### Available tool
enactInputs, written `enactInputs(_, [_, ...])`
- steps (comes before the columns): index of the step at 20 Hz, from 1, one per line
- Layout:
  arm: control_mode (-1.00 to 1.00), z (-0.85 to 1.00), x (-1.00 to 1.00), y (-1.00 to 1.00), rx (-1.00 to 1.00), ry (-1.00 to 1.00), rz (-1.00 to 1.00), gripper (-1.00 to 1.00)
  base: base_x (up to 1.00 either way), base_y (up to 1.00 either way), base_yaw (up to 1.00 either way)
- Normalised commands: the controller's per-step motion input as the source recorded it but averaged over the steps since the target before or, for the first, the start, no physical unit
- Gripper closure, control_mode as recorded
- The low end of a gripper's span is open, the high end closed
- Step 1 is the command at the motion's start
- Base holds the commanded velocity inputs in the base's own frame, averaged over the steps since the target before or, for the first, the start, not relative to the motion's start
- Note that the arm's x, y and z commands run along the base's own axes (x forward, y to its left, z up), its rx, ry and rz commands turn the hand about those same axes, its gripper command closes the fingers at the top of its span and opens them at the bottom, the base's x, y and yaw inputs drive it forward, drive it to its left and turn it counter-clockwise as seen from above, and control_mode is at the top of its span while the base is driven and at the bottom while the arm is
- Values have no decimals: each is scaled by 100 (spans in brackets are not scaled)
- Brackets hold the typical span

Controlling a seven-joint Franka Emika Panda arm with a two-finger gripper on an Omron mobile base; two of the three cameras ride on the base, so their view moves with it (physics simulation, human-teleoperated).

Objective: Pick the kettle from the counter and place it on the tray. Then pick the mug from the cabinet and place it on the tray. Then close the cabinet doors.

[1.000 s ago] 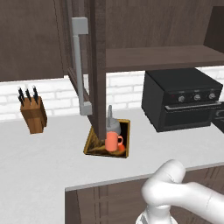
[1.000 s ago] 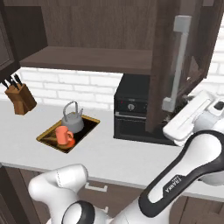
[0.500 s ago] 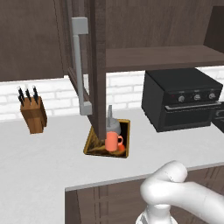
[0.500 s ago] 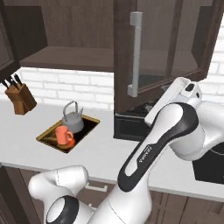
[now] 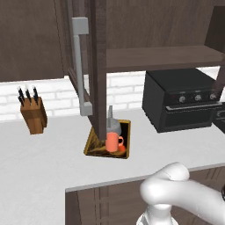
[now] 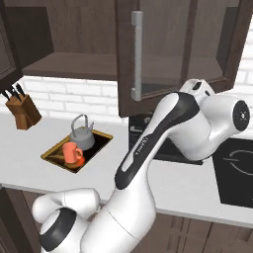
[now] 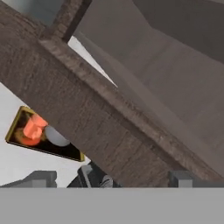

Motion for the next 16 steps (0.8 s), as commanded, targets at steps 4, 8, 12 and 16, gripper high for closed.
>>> enactInputs(4, [-100,16,24,53,-17,13,0,-100,0,0,0])
enactInputs(8, [-100,8,43,56,-9,5,1,-100,0,0,0])
enactInputs(12, [-100,0,59,57,0,0,5,-100,0,0,0])
enactInputs(16, [-100,0,57,76,0,0,8,-100,0,0,0])
